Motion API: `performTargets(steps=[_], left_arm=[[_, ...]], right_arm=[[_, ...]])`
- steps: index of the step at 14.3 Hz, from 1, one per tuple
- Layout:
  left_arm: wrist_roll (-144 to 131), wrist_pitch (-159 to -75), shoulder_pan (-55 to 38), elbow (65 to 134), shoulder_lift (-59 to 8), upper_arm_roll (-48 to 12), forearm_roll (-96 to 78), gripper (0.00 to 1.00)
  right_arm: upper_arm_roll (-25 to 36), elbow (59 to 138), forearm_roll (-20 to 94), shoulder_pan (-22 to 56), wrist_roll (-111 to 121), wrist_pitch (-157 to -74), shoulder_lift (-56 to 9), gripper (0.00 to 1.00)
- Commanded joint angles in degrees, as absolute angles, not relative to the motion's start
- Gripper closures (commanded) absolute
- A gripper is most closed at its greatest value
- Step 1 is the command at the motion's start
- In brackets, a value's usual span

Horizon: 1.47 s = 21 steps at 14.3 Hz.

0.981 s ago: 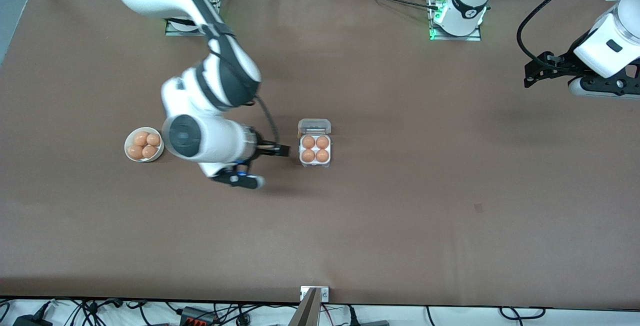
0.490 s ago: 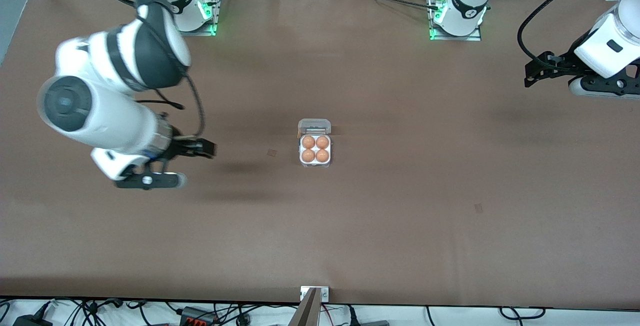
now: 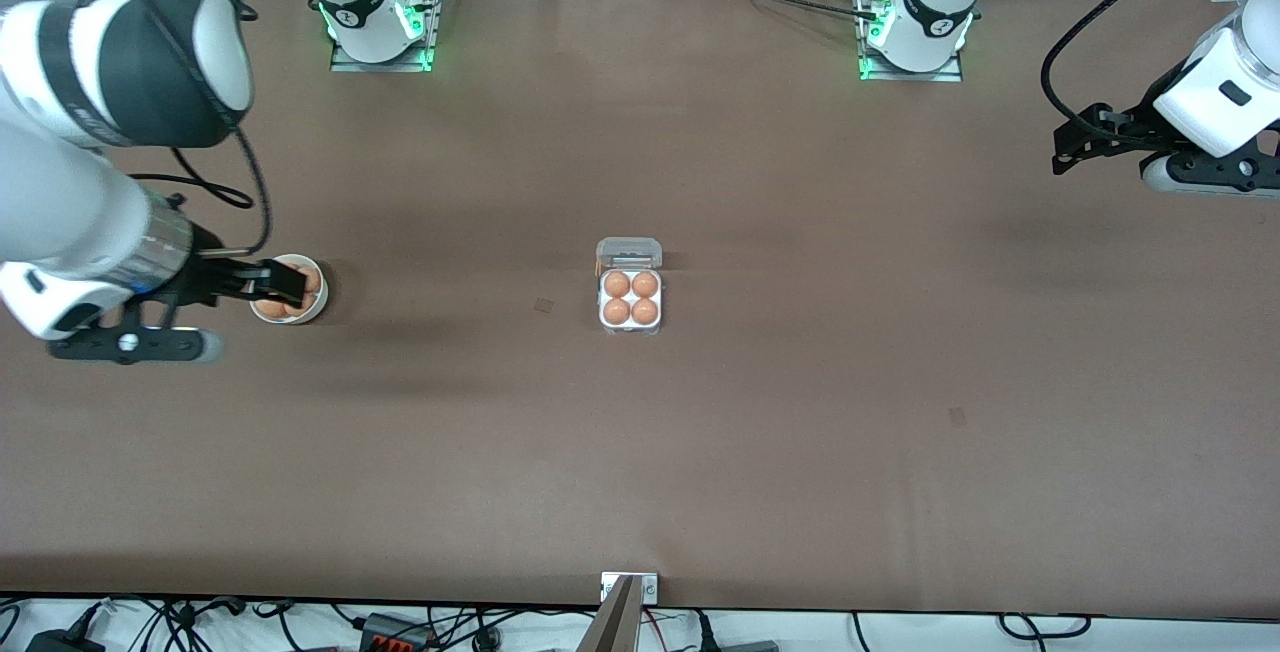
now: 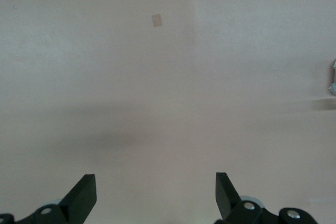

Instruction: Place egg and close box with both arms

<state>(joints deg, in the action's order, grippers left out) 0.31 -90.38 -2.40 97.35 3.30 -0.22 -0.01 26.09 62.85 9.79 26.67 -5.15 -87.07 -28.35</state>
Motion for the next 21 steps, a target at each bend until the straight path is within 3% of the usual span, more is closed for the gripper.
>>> performTargets(steps=[1, 6, 11, 12, 14, 15, 17, 21], left_arm=[[0.5, -89.2, -2.4, 96.0, 2.8, -0.3, 0.5, 0.0], [-0.3, -88.9, -3.0, 95.9, 2.8, -0.7, 0.6, 0.0], [3.3, -88.8, -2.5, 95.9, 1.7, -0.6, 0.7, 0.0], [3.9, -88.9, -2.5, 95.9, 0.8, -0.6, 0.7, 0.06], [3.5, -87.1, -2.9, 94.2, -0.6, -0.6, 1.1, 0.66], [3.6, -83.8, -3.2, 92.4, -1.4, -0.7, 1.2, 0.9], [3.6, -81.0, -3.3, 89.0, -3.9, -0.7, 1.1, 0.99], [3.2, -81.0, -5.9, 89.6, -5.7, -2.9, 0.4, 0.99]], right_arm=[[21.5, 69.0, 8.3, 20.6, -2.5, -91.2, -23.0, 0.0], [5.9, 78.3, 3.3, 5.1, -2.5, -96.8, -15.5, 0.0], [1.6, 80.9, -1.2, 1.1, -1.7, -97.4, -12.4, 0.0], [1.7, 81.0, -1.3, 1.1, -0.5, -97.3, -12.2, 0.0], [1.8, 83.7, -1.4, 1.1, 0.7, -97.6, -10.3, 0.0], [1.9, 86.0, -1.4, 1.1, 0.5, -98.0, -9.0, 0.0], [1.9, 90.3, -1.5, 1.3, 0.4, -99.8, -6.5, 0.0], [1.8, 96.9, -3.1, 1.3, 0.6, -102.7, -1.8, 0.0]])
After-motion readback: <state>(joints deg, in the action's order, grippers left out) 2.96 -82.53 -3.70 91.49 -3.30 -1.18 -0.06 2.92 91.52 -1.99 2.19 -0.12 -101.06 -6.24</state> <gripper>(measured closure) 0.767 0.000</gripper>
